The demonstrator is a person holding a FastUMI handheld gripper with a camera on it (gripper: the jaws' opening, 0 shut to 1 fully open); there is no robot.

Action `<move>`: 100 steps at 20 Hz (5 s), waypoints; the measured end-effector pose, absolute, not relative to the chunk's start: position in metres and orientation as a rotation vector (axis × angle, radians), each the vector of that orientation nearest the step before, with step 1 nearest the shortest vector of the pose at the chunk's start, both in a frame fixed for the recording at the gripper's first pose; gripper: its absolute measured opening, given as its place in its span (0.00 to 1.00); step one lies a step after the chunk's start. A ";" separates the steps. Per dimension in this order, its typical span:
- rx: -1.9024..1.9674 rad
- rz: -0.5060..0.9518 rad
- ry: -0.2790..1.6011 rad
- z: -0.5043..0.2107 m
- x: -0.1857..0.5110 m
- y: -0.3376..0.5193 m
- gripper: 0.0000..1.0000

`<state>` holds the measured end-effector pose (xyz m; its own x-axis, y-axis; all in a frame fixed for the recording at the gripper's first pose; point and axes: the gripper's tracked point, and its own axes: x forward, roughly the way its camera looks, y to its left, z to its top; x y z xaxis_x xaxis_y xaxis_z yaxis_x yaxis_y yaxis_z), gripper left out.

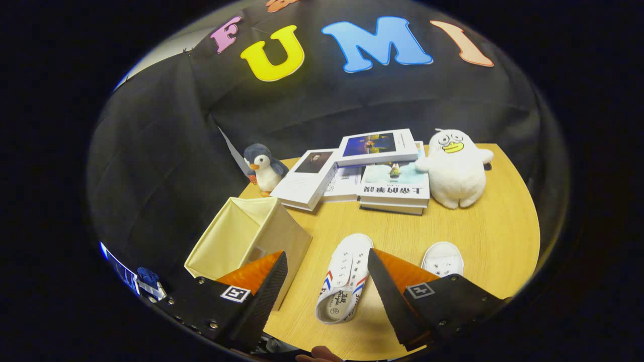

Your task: Open the storage box then place both shoes into the box .Put the left shoe in first, then the right shoe, with the right side of both shoes facing outward in a uniform manner.

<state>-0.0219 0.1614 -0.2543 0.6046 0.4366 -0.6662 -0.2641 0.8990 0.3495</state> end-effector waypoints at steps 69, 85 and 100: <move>0.124 0.723 1.148 -0.195 -0.035 0.318 0.01; -0.028 0.742 1.224 -0.248 -0.036 0.386 0.00; 0.028 0.720 1.049 -0.193 -0.003 0.357 0.97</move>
<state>-0.0029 0.3566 -0.1932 0.2942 0.5535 -0.7792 -0.5282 0.7736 0.3501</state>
